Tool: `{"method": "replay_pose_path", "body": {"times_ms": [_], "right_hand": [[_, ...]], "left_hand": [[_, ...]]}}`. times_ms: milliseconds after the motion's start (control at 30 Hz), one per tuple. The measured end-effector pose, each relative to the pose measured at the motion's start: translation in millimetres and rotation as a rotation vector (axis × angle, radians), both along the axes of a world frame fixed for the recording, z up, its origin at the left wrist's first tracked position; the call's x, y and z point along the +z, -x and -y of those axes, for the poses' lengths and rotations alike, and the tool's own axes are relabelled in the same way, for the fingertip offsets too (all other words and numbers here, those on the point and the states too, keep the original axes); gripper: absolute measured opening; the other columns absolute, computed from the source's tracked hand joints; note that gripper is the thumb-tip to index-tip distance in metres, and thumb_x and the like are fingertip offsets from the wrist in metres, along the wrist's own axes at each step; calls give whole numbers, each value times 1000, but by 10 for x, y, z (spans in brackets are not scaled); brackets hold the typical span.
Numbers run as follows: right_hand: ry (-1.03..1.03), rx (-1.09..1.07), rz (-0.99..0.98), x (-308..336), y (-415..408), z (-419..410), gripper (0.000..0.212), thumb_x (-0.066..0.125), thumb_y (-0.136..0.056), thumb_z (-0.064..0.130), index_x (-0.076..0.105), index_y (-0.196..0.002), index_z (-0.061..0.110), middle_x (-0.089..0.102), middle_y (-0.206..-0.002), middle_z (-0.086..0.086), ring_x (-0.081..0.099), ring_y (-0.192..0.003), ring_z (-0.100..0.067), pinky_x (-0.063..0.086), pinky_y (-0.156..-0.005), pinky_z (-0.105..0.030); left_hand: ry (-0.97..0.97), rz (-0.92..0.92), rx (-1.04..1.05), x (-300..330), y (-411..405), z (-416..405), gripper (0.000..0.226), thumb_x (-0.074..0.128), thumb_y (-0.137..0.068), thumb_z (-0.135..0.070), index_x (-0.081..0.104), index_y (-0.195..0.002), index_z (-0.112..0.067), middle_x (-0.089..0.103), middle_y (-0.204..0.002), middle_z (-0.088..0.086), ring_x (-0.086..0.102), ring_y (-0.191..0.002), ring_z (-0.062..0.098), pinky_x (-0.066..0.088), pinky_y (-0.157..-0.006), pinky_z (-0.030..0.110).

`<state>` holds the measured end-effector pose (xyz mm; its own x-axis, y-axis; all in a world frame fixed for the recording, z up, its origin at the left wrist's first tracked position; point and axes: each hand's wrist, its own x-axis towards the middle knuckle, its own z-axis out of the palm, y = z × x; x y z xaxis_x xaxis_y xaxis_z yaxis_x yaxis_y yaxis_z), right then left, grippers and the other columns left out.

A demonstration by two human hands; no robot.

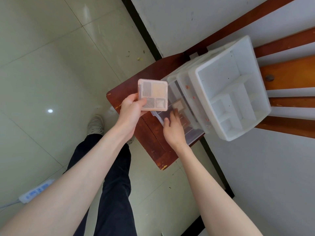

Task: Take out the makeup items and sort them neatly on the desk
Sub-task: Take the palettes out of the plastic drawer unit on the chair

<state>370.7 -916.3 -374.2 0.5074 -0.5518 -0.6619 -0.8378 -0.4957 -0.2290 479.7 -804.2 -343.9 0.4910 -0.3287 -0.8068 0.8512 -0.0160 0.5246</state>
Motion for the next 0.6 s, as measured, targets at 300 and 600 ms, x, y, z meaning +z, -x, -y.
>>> {"method": "replay_pose_path", "body": {"times_ms": [300, 600], "right_hand": [[144, 21, -150, -44, 143, 309, 60, 45, -97, 25, 16, -148, 11, 13, -156, -10, 19, -142, -29, 25, -115, -42], [255, -39, -86, 8, 184, 242, 43, 56, -91, 26, 48, -131, 11, 40, -133, -14, 38, -123, -33, 36, -103, -40]], "left_hand": [[-1, -14, -26, -35, -1, -2, 32, 44, -95, -4, 51, -125, -4, 61, -119, 11, 60, -108, 20, 47, -98, 38], [27, -39, 1, -97, -13, -23, 33, 44, -95, -3, 49, -127, -1, 60, -120, 14, 60, -109, 22, 48, -97, 37]]}}
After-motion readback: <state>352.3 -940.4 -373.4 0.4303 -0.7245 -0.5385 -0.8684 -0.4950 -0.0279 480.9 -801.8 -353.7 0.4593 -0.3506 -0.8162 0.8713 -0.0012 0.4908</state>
